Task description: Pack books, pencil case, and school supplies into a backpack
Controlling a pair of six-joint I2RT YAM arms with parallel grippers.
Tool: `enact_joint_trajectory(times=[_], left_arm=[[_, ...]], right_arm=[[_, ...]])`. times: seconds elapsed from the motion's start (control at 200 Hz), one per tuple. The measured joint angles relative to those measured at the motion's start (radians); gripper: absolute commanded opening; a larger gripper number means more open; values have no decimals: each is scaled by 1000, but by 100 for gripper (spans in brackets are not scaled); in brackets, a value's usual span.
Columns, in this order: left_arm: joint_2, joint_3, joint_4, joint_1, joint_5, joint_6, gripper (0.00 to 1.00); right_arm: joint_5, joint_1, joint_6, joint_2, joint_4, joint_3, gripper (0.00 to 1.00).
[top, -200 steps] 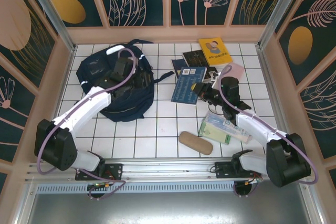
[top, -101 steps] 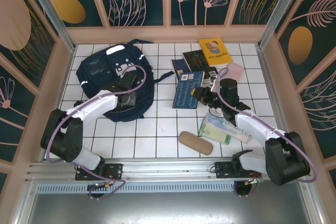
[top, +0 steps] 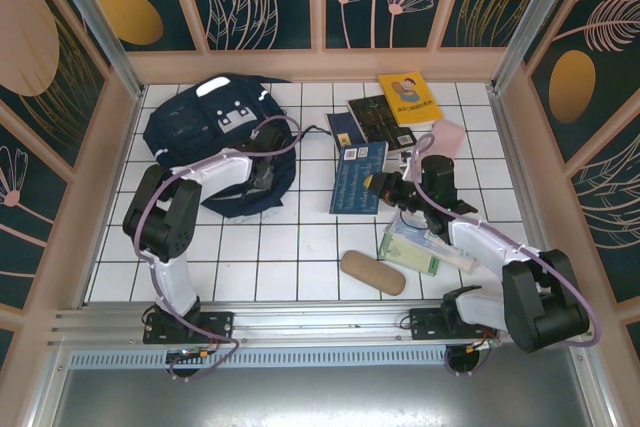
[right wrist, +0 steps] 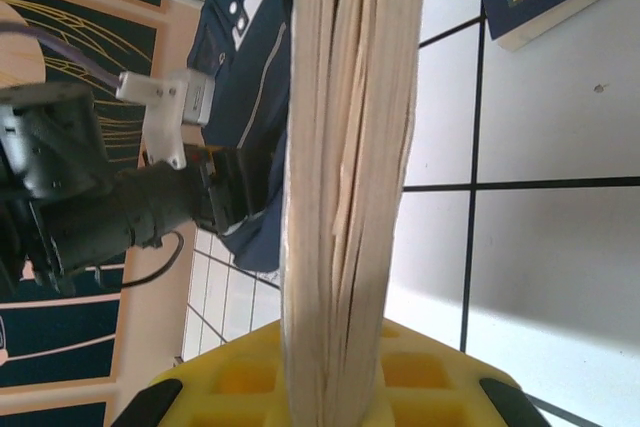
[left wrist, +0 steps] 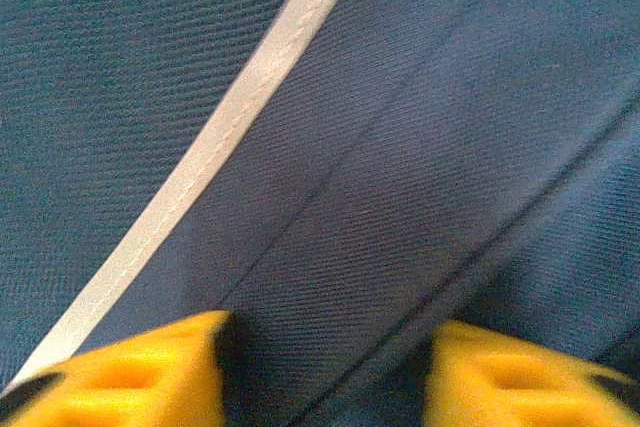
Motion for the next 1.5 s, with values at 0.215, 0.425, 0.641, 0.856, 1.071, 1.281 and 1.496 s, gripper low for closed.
enact_joint_trajectory(times=[0.215, 0.425, 0.641, 0.856, 1.071, 1.281, 1.496], left_arm=[[76, 103, 34, 19, 130, -45, 24], [48, -2, 336, 40, 498, -334, 39], [48, -19, 535, -22, 797, -565, 54], [42, 313, 247, -32, 747, -399, 61], [64, 363, 140, 84, 739, -269, 60], [181, 298, 153, 169, 856, -238, 65], [220, 265, 220, 174, 931, -239, 65]], right_arm=[[2, 0, 0, -1, 1, -6, 0], [23, 0, -1, -16, -6, -7, 0], [115, 0, -20, -16, -105, 3, 0], [217, -9, -56, -37, -226, 42, 0], [210, -15, -63, -36, -229, 48, 0], [173, -17, -43, -16, -204, 48, 0], [158, -17, -36, -4, -185, 51, 0]])
